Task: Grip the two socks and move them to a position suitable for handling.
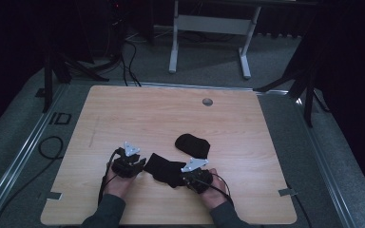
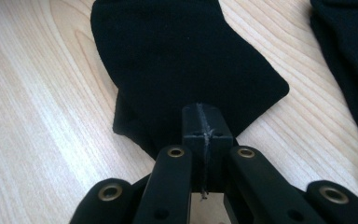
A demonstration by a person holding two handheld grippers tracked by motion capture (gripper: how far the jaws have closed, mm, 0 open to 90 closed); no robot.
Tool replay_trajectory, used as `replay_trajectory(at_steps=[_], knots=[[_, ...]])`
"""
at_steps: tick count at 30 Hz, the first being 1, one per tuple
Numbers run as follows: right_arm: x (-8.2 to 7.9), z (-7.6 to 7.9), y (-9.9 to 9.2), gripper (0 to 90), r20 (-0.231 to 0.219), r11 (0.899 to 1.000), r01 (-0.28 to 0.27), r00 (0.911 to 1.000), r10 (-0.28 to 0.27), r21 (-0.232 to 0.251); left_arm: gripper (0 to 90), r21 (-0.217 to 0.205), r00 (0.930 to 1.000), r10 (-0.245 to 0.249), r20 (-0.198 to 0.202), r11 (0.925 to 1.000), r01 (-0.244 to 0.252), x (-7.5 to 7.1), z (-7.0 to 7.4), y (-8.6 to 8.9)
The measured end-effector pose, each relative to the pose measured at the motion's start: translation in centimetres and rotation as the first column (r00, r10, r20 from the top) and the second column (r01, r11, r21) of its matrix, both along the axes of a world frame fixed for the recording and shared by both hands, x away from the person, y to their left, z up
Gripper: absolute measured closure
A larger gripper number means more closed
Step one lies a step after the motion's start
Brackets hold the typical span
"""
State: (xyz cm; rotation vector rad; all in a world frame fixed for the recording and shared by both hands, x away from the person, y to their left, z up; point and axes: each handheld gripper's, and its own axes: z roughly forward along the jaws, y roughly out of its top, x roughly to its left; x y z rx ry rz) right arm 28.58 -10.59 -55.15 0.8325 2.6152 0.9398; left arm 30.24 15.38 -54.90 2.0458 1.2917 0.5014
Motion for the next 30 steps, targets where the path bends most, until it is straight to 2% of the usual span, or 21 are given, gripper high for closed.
replay_trajectory(at_steps=[9, 12, 17, 21, 26, 30], knots=[[-0.1, 0.1, -0.3, 90.0, -0.01, 1.0, -0.014, 0.9999, 0.014, -0.01, 81.4, 0.009, 0.9947, -0.103, -0.002, 0.9946, 0.103, -0.4, -0.3, -1.6], [-0.1, 0.1, -0.6, 90.0, -0.01, 1.0, -0.021, 0.9997, 0.021, -0.016, 82.7, 0.033, 0.9935, -0.113, -0.011, 0.993, 0.113, -0.4, -0.5, -2.0], [0.1, 0.2, -1.4, 90.0, -0.021, 1.0, -0.015, 0.9997, 0.015, -0.023, 83.7, 0.025, 0.9924, -0.122, -0.017, 0.9922, 0.122, -0.4, -0.6, -2.1], [0.4, 0.3, -2.0, 90.0, -0.026, 0.999, 0.013, 0.9996, -0.013, -0.033, 83.9, 0.007, 0.9896, -0.141, -0.028, 0.9899, 0.141, -0.6, -0.6, -2.4], [0.7, 0.5, -2.5, 90.0, 0.002, 0.996, 0.044, 0.999, -0.044, -0.08, 83.9, -0.003, 0.9839, -0.176, -0.03, 0.9843, 0.176, -1.0, -0.7, -3.0], [0.5, 0.7, -2.4, 89.9, 0.021, 0.995, 0.05, 0.9986, -0.048, -0.092, 83.9, -0.005, 0.9837, -0.177, -0.032, 0.9842, 0.177, -1.1, -0.7, -3.1]])
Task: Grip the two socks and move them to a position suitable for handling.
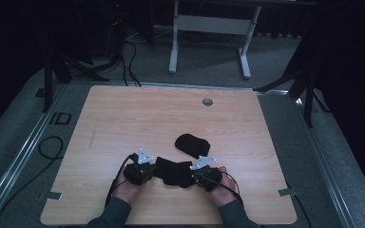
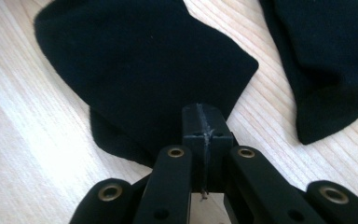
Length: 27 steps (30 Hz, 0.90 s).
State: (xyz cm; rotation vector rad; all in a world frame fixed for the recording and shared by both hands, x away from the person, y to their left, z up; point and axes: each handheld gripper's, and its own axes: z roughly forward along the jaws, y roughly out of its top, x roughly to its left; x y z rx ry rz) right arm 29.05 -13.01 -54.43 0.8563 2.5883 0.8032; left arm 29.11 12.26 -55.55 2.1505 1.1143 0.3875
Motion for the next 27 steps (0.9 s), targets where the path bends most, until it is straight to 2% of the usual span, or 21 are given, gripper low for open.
replay_trajectory(at_steps=[6, 8, 9, 10, 12, 14, 17, 20, 27], knots=[[-1.2, 1.7, 1.3, 87.8, 0.043, 0.996, -0.062, 0.9973, 0.06, 0.061, 84.0, -0.006, 1.0, 0.003, -0.004, 1.0, -0.003, 0.0, 0.0, 0.0], [-1.7, 2.3, 2.0, 87.1, 0.052, 0.992, -0.097, 0.9943, 0.093, 0.076, 83.9, -0.006, 1.0, 0.002, -0.004, 1.0, -0.002, 0.0, 0.0, 0.1], [-1.7, 2.3, 2.0, 87.1, 0.052, 0.992, -0.097, 0.9943, 0.093, 0.076, 83.9, -0.006, 1.0, 0.002, -0.004, 1.0, -0.002, 0.0, 0.0, 0.1], [-2.2, 2.7, 2.8, 85.7, 0.055, 0.988, -0.13, 0.9906, 0.125, 0.086, 83.9, -0.009, 1.0, 0.005, -0.004, 1.0, -0.005, 0.0, 0.0, 0.0], [-2.4, 2.7, 3.6, 84.0, 0.052, 0.984, -0.154, 0.9872, 0.15, 0.087, 83.9, -0.01, 1.0, 0.006, -0.004, 0.9999, -0.006, 0.0, 0.0, 0.1], [-2.5, 2.7, 4.6, 80.8, 0.05, 0.981, -0.178, 0.9833, 0.175, 0.081, 83.9, -0.014, 1.0, 0.006, -0.006, 0.9999, -0.006, 0.0, 0.0, 0.1], [-2.6, 2.6, 6.1, 71.0, 0.048, 0.974, -0.212, 0.9768, 0.209, 0.083, 83.9, -0.017, 1.0, 0.005, -0.008, 0.9998, -0.005, 0.0, -0.1, 0.1], [-2.5, 2.3, 7.3, 65.0, 0.04, 0.972, -0.225, 0.974, 0.223, 0.071, 83.8, -0.021, 1.0, 0.005, -0.008, 0.9998, -0.005, 0.0, -0.1, 0.2], [-1.4, 0.9, 8.4, 62.7, -0.014, 0.98, -0.193, 0.9809, 0.194, 0.042, 83.7, -0.022, 1.0, 0.003, -0.008, 0.9998, -0.003, 0.0, -0.1, 0.2]])
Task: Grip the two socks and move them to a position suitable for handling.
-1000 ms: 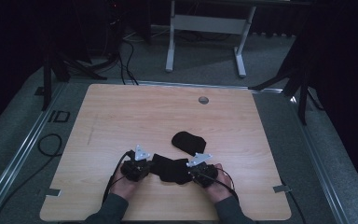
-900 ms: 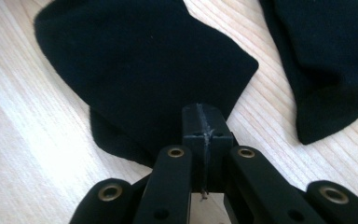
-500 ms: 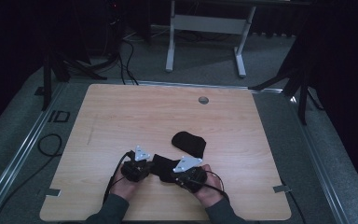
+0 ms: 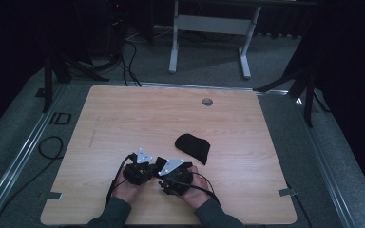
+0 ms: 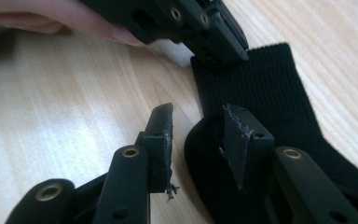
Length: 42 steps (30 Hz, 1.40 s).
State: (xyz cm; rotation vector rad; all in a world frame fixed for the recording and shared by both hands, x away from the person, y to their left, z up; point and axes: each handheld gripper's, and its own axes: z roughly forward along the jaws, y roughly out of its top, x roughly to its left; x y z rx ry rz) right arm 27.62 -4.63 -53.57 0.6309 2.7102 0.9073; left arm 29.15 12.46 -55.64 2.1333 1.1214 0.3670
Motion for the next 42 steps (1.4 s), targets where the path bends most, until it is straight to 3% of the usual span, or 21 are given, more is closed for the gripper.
replay_trajectory(at_steps=[5, 9, 13, 16, 19, 26, 35, 42], knots=[[0.6, -0.8, 0.1, 60.1, -0.041, 1.0, 0.022, 0.9989, -0.023, -0.016, 83.7, 0.0, 1.0, 0.0, 0.001, 1.0, 0.0, 0.0, 0.0, 0.0], [0.7, -1.0, 0.2, 60.8, -0.046, 0.999, 0.039, 0.9981, -0.04, -0.017, 83.6, -0.002, 1.0, 0.001, 0.001, 1.0, -0.001, 0.0, 0.0, 0.0], [0.7, -1.1, 0.3, 71.2, -0.017, 0.998, 0.055, 0.9983, -0.056, -0.039, 83.5, -0.002, 1.0, 0.001, 0.002, 1.0, -0.001, 0.0, 0.0, 0.0], [1.1, -1.0, 0.1, 81.6, -0.029, 0.997, 0.077, 0.9965, -0.078, -0.032, 83.5, -0.004, 1.0, 0.001, 0.002, 1.0, -0.001, 0.0, 0.0, 0.0], [1.5, -1.0, -0.1, 84.6, -0.062, 0.995, 0.101, 0.9929, -0.101, -0.013, 83.4, -0.008, 1.0, 0.002, 0.001, 1.0, -0.002, 0.0, -0.1, 0.0], [1.7, -0.9, -0.9, 86.1, -0.151, 0.993, 0.109, 0.9835, -0.101, 0.051, 83.3, -0.007, 1.0, 0.0, 0.001, 1.0, 0.0, 0.0, -0.1, 0.0], [0.7, 0.4, -2.1, 86.0, -0.137, 0.989, 0.113, 0.9856, -0.099, 0.096, 83.3, -0.011, 1.0, 0.001, 0.001, 0.9999, -0.001, 0.0, -0.1, 0.0], [0.4, 1.6, -4.4, 85.8, -0.113, 0.975, 0.168, 0.982, -0.152, 0.148, 83.3, -0.01, 1.0, 0.0, 0.001, 0.9999, 0.0, 0.0, -0.1, 0.0]])
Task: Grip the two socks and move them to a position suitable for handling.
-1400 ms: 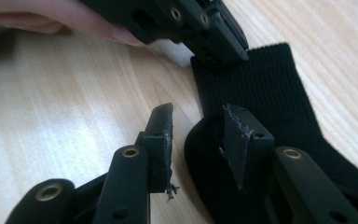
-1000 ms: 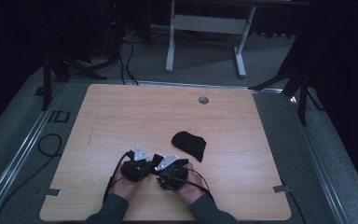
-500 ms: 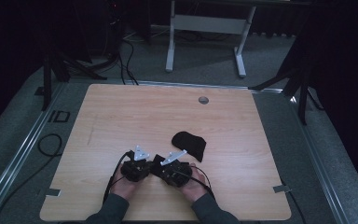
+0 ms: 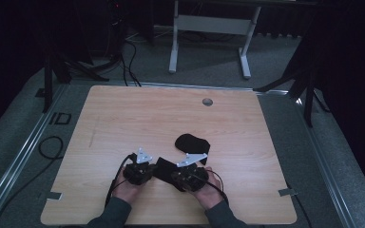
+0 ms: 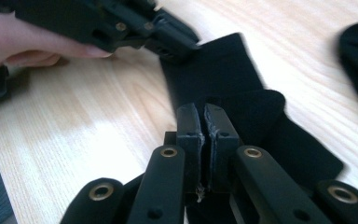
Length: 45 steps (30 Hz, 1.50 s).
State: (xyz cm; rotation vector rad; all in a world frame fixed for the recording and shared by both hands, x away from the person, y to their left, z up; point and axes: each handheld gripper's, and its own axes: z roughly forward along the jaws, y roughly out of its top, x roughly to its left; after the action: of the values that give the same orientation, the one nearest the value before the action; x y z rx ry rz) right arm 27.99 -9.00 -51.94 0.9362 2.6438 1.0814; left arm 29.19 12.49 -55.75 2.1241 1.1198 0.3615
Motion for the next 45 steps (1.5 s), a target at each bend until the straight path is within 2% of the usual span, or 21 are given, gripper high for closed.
replay_trajectory(at_steps=[7, 14, 19, 24, 27, 29, 33, 36, 40, 45], knots=[[-0.2, 1.0, -2.9, 85.6, 0.034, 0.996, 0.084, 0.9958, -0.085, 0.03, 83.3, 0.0, 1.0, 0.0, 0.0, 1.0, 0.0, 0.0, 0.0, 0.0], [-0.5, 2.1, -5.9, 84.9, 0.042, 0.984, 0.158, 0.986, -0.161, 0.079, 83.3, 0.005, 1.0, -0.004, 0.002, 1.0, 0.004, 0.0, 0.0, 0.0], [-0.9, 2.3, -8.0, 83.3, 0.068, 0.973, 0.223, 0.9716, -0.227, 0.053, 83.2, 0.008, 1.0, -0.007, 0.003, 0.9999, 0.007, 0.0, 0.0, 0.0], [-1.0, 1.8, -10.2, 82.0, 0.048, 0.961, 0.272, 0.9604, -0.274, 0.046, 83.1, 0.009, 1.0, -0.007, 0.005, 0.9999, 0.007, 0.0, 0.0, 0.0], [-1.0, 1.4, -11.3, 80.4, 0.035, 0.956, 0.292, 0.9554, -0.293, 0.026, 82.9, 0.011, 1.0, -0.01, 0.001, 0.9999, 0.01, 0.0, 0.0, 0.0], [-0.9, 1.2, -12.0, 79.7, 0.028, 0.949, 0.314, 0.949, -0.314, 0.013, 82.6, 0.009, 1.0, -0.009, -0.001, 0.9999, 0.009, 0.0, 0.0, 0.0], [-0.8, 1.0, -13.3, 76.0, 0.023, 0.929, 0.37, 0.9289, -0.37, -0.022, 82.6, 0.009, 1.0, -0.01, -0.001, 0.9999, 0.01, 0.0, 0.1, 0.0], [-0.8, 1.0, -14.0, 68.0, 0.05, 0.906, 0.42, 0.9074, -0.417, -0.058, 82.5, 0.01, 1.0, -0.009, -0.001, 0.9999, 0.009, 0.0, 0.1, 0.0], [-0.8, 1.3, -14.8, 61.0, 0.06, 0.893, 0.45, 0.8923, -0.447, -0.033, 81.5, 0.012, 1.0, -0.006, 0.0, 0.9999, 0.006, 0.1, 0.0, 0.0], [-0.7, 1.5, -14.5, 57.1, 0.069, 0.91, 0.414, 0.9081, -0.413, -0.004, 80.6, 0.011, 1.0, -0.005, 0.001, 0.9999, 0.005, 0.1, 0.0, 0.1]])
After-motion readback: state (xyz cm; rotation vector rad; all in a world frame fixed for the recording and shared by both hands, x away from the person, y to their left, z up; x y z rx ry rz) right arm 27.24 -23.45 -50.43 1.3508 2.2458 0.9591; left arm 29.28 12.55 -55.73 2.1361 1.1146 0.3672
